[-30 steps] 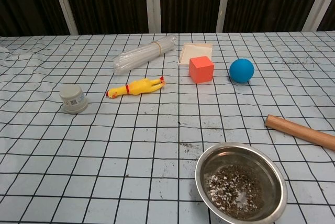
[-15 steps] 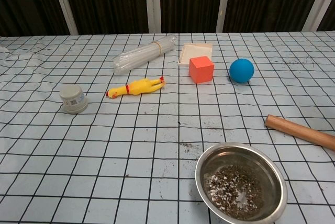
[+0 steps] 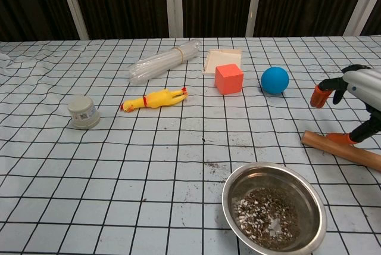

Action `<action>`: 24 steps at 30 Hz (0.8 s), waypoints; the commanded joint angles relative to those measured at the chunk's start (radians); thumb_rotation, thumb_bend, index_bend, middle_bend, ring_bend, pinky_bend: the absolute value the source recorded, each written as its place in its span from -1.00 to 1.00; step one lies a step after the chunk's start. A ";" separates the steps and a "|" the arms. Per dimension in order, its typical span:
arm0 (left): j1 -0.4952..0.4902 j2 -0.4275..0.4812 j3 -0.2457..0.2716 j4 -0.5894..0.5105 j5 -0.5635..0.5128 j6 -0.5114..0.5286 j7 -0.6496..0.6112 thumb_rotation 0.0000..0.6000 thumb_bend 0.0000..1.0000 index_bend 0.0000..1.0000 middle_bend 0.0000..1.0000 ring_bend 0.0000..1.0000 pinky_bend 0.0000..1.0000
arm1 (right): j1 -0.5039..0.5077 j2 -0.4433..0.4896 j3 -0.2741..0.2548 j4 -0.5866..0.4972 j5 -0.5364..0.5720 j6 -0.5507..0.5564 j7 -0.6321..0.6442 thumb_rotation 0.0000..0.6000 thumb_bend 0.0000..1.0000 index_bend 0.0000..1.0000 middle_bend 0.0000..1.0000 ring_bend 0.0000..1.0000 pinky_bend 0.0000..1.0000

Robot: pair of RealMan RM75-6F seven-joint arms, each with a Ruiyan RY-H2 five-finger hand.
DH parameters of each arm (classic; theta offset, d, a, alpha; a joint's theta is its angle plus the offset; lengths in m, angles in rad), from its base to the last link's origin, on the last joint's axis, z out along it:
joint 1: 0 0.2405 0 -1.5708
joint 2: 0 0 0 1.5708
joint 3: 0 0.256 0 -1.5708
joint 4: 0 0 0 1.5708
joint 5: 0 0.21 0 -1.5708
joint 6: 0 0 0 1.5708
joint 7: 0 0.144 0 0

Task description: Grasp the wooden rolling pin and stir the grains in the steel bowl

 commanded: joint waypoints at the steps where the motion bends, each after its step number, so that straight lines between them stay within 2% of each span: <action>1: -0.002 0.002 0.001 -0.001 -0.002 -0.005 0.000 1.00 -0.93 -1.00 -1.00 -1.00 -1.00 | 0.011 -0.018 0.009 0.005 0.030 -0.014 -0.018 1.00 -0.43 -0.25 -0.31 -0.32 -1.00; 20: -0.003 0.009 0.004 -0.015 -0.007 -0.015 -0.004 1.00 -0.93 -1.00 -1.00 -1.00 -1.00 | 0.030 -0.066 -0.007 0.053 0.114 -0.035 -0.076 1.00 -0.43 -0.23 -0.26 -0.28 -1.00; 24: -0.003 0.010 0.005 -0.016 -0.006 -0.016 -0.006 1.00 -0.93 -1.00 -1.00 -1.00 -1.00 | 0.035 -0.068 -0.005 0.057 0.132 -0.040 -0.089 1.00 -0.43 -0.15 -0.25 -0.27 -1.00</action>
